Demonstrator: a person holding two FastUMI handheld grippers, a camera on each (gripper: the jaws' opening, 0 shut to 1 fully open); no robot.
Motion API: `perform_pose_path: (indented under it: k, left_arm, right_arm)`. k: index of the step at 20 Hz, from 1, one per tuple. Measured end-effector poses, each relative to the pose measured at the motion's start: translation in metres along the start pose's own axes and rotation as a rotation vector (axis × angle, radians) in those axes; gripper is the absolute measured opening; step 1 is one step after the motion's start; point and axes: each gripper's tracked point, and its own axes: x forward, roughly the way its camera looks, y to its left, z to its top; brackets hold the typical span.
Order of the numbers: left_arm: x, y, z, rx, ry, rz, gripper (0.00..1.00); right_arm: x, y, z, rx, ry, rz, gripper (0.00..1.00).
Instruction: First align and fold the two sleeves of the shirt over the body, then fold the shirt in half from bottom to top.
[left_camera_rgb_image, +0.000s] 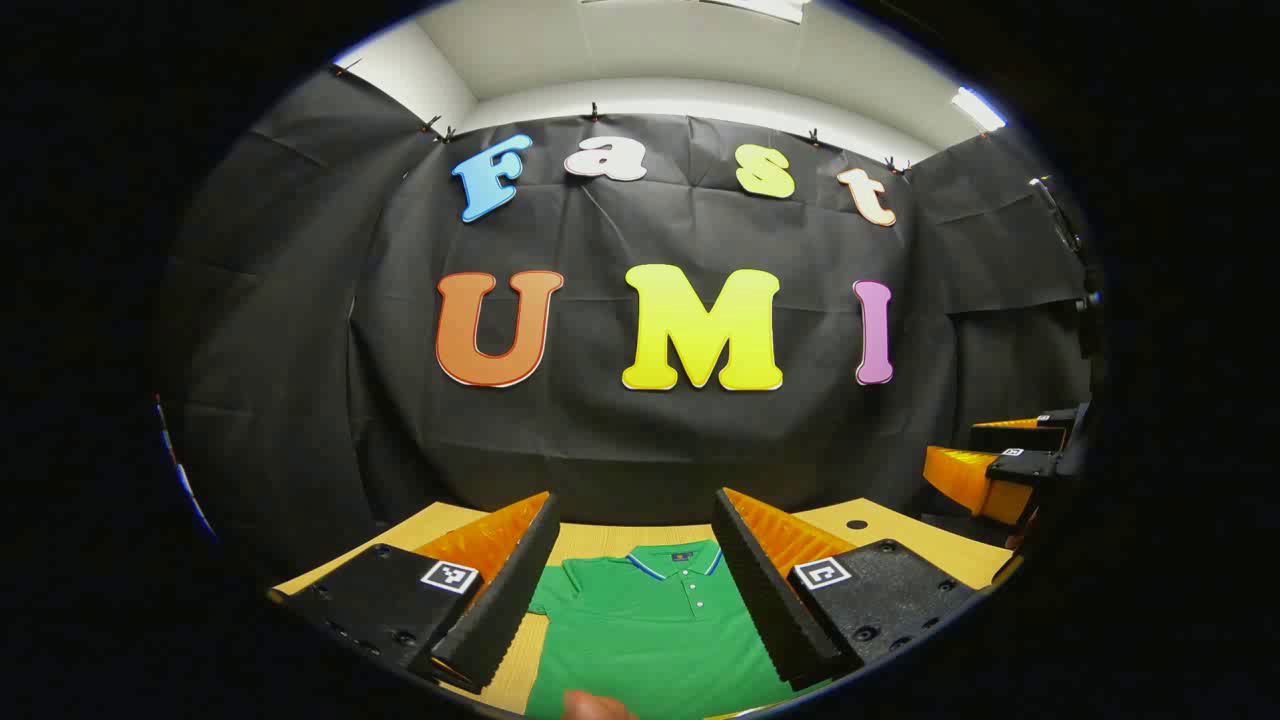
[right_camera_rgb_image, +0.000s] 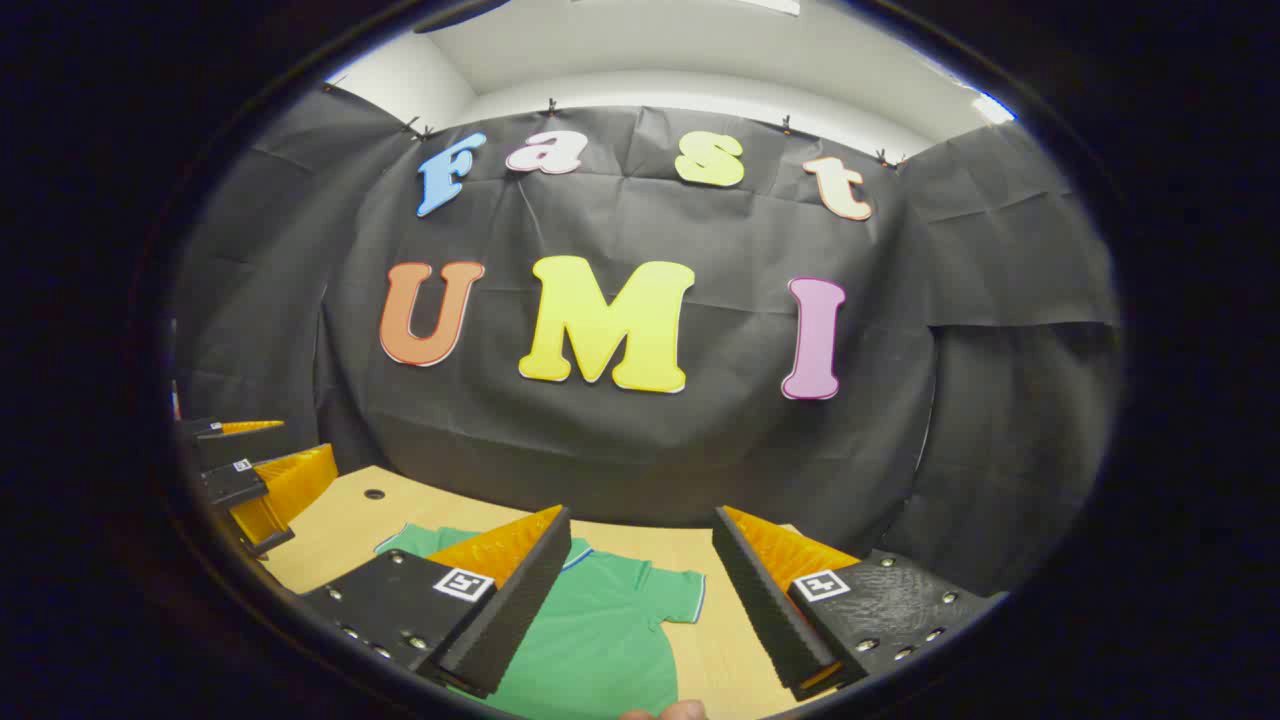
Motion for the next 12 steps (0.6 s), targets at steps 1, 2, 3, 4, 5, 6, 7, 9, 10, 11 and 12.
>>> perform_pose_path:
  k: [1,2,3,4,5,6,7,9,10,11,12]
  left_arm:
    - [0.0007,-0.0004,0.0009,0.002,-0.001,0.002,0.98]
    - [0.0008,-0.0017,0.0022,0.004,-0.003,0.002,0.98]
    - [0.0003,-0.0023,0.0032,0.005,-0.004,0.002,0.98]
    - [0.0019,-0.0024,0.0021,0.006,-0.004,0.002,0.98]
    - [0.0023,-0.0028,0.0016,0.005,-0.003,0.002,0.98]
    - [0.0021,-0.0027,0.0012,0.005,-0.001,0.001,0.98]
    - [0.0021,-0.0042,0.0013,0.005,0.001,-0.001,0.98]
    - [0.0037,-0.0065,0.0023,0.005,0.000,-0.004,0.98]
    - [0.0029,-0.0057,0.0021,0.006,-0.001,-0.004,0.98]
    - [0.0027,-0.0055,0.0018,0.006,-0.001,-0.005,0.98]
    - [0.0037,-0.0053,0.0008,0.006,0.001,-0.004,0.98]
  right_arm:
    - [-0.0006,-0.0022,0.0007,-0.001,-0.001,-0.003,0.92]
    - [-0.0016,-0.0039,0.0010,0.000,-0.002,-0.004,0.93]
    - [-0.0019,-0.0054,0.0025,0.000,-0.004,-0.007,0.92]
    - [-0.0020,-0.0075,0.0019,0.001,-0.004,-0.010,0.92]
    - [-0.0022,-0.0092,0.0024,0.002,-0.004,-0.011,0.93]
    - [-0.0019,-0.0096,0.0021,0.004,-0.004,-0.011,0.95]
    - [-0.0003,-0.0103,0.0026,0.004,-0.003,-0.014,0.94]
    - [0.0004,-0.0109,0.0022,0.004,-0.001,-0.013,0.94]
    - [0.0011,-0.0118,0.0016,0.003,0.000,-0.013,0.94]
    - [0.0021,-0.0120,0.0012,0.001,0.003,-0.012,0.94]
    - [0.0037,-0.0114,0.0006,-0.002,0.006,-0.011,0.94]
